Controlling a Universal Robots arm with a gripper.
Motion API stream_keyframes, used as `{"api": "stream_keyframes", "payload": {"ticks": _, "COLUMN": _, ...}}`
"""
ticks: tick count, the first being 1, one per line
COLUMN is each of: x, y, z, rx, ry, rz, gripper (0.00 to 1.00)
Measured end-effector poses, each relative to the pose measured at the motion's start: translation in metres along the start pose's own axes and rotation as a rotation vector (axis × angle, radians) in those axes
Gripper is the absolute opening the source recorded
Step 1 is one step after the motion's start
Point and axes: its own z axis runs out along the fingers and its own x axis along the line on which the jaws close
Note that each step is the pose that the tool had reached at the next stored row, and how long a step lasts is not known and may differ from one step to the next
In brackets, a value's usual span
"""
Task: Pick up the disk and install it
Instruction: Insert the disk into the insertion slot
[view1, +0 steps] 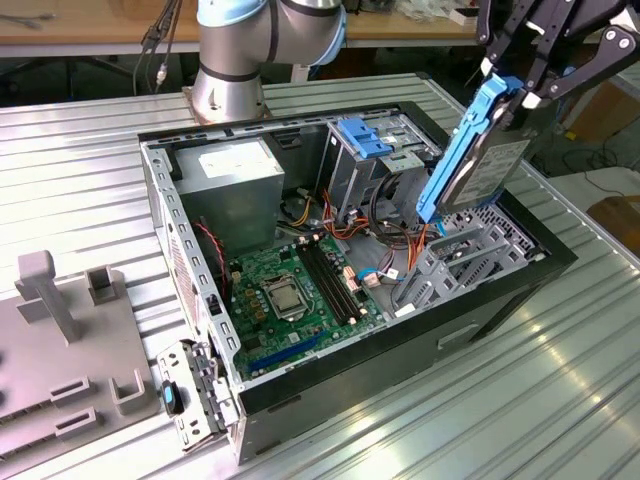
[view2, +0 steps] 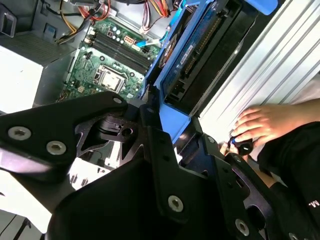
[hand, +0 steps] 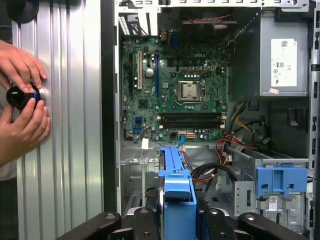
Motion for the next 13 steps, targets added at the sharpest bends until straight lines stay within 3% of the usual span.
{"api": "stream_keyframes", "payload": {"ticks": 3, "x": 0.0022, "y": -0.0109, "z": 0.0016, "rx": 0.0001, "ry": -0.0001, "rz": 0.0, "gripper": 0.37}}
{"api": "stream_keyframes", "payload": {"ticks": 7, "x": 0.0022, "y": -0.0119, "z": 0.0037, "rx": 0.0, "ry": 0.0001, "rz": 0.0, "gripper": 0.37}}
{"api": "stream_keyframes", "payload": {"ticks": 8, "x": 0.0061, "y": -0.0128, "z": 0.0086, "rx": 0.0, "ry": 0.0002, "rz": 0.0, "gripper": 0.37}}
{"api": "stream_keyframes", "payload": {"ticks": 9, "x": 0.0076, "y": -0.0166, "z": 0.0122, "rx": 0.0261, "ry": 0.0, "rz": 0.003, "gripper": 0.37}}
{"api": "stream_keyframes", "payload": {"ticks": 10, "x": 0.0102, "y": -0.0231, "z": 0.0201, "rx": 0.0289, "ry": -0.0091, "rz": 0.024, "gripper": 0.37}}
{"api": "stream_keyframes", "payload": {"ticks": 11, "x": 0.0221, "y": -0.0233, "z": 0.0276, "rx": 0.0286, "ry": -0.0355, "rz": 0.022, "gripper": 0.37}}
{"api": "stream_keyframes", "payload": {"ticks": 13, "x": 0.023, "y": -0.0232, "z": 0.0301, "rx": 0.0285, "ry": -0.0353, "rz": 0.025, "gripper": 0.37}}
